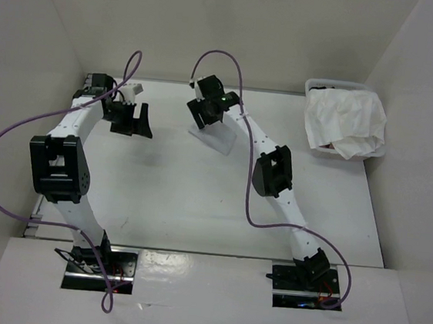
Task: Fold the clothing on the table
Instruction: Fold the skirt
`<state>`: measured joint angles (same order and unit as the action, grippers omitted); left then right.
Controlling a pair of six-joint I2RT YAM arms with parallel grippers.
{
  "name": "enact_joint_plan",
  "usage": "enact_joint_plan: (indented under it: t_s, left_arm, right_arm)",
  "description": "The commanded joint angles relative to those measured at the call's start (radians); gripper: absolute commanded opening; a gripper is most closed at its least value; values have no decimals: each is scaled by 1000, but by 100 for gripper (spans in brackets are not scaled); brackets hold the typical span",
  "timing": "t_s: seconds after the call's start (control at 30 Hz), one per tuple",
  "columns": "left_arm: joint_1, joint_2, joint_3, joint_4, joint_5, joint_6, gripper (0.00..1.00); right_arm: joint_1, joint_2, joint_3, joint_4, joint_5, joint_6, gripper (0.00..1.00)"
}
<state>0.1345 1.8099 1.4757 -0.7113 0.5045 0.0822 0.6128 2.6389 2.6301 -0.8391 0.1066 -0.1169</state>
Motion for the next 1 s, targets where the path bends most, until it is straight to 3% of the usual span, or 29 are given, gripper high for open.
enact_joint_plan:
  t_s: [0.0,0.1,0.4,0.63,0.8,0.97]
  left_arm:
    - [5,-43,-15,-5,43,43,100]
    - [14,-43,-15,-5,43,44,100]
    - [14,-52,-25,-5,52,44,100]
    - [14,-83,-44,-5,52,53,100]
    - [14,-93,-54,-5,52,53,100]
    - [14,-93,-63,-5,52,53,100]
  right_arm:
    - [8,35,85,-38,-19,13,79]
    - [8,53,125,-38,-41,22,88]
    - [8,-65,154,-71,-85,31,95]
    - [-1,-203,44,-115,-42,29,95]
    - [-31,-194,-4,-184,-84,29,82]
    - [-21,-240,-142,-127,-117,10,81]
